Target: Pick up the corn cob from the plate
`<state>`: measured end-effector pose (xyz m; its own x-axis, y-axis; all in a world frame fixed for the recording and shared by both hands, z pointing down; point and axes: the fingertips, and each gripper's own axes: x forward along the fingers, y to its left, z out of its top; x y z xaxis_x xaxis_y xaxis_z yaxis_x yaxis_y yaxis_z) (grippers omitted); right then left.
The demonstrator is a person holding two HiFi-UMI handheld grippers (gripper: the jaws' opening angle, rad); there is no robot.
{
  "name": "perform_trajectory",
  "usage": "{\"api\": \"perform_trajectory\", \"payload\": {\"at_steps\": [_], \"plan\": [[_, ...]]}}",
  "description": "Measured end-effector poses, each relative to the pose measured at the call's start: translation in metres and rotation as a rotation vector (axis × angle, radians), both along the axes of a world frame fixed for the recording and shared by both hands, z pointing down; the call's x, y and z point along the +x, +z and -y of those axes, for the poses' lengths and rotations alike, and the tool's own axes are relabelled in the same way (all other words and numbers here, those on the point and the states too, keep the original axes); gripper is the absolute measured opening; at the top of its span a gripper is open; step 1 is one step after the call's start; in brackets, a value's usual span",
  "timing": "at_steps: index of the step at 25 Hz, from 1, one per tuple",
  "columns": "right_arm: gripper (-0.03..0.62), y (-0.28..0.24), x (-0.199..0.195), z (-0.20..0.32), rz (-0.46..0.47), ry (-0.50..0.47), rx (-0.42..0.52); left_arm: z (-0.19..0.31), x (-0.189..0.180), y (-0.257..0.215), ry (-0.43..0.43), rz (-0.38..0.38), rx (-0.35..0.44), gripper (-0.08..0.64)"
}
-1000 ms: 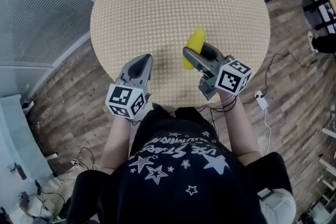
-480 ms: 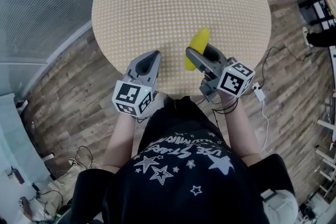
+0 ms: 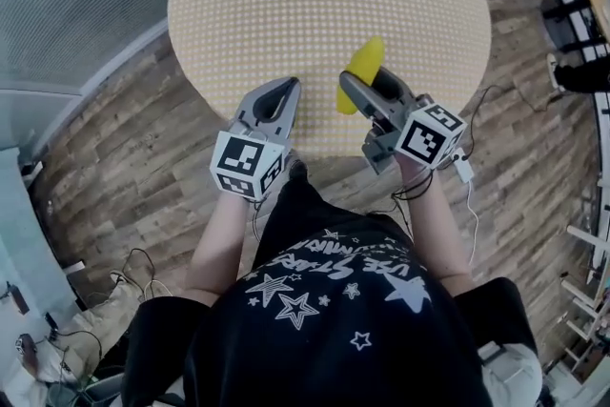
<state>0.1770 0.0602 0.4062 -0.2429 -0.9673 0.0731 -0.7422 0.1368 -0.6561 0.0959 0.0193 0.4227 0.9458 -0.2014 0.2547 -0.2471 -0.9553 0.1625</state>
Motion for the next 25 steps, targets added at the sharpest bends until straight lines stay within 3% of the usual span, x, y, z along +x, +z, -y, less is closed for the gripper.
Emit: {"api": "perform_trajectory", "payload": {"at_steps": [7, 12, 25], "plan": [[0.256, -0.008, 0.024, -0.072, 0.044, -0.093, 0.046, -0.075, 0.008, -0.011, -0.128, 0.004, 0.023, 0.006], [0.256, -0.015, 0.041, -0.133, 0.008, -0.175, 0.057, -0.137, 0.011, -0.016, -0.242, -0.003, 0.018, 0.006], [0.256, -0.032, 0.06, -0.27, -0.028, -0.265, 0.099, -0.29, 0.033, -0.044, -0.325, -0.044, 0.062, 0.006]]}}
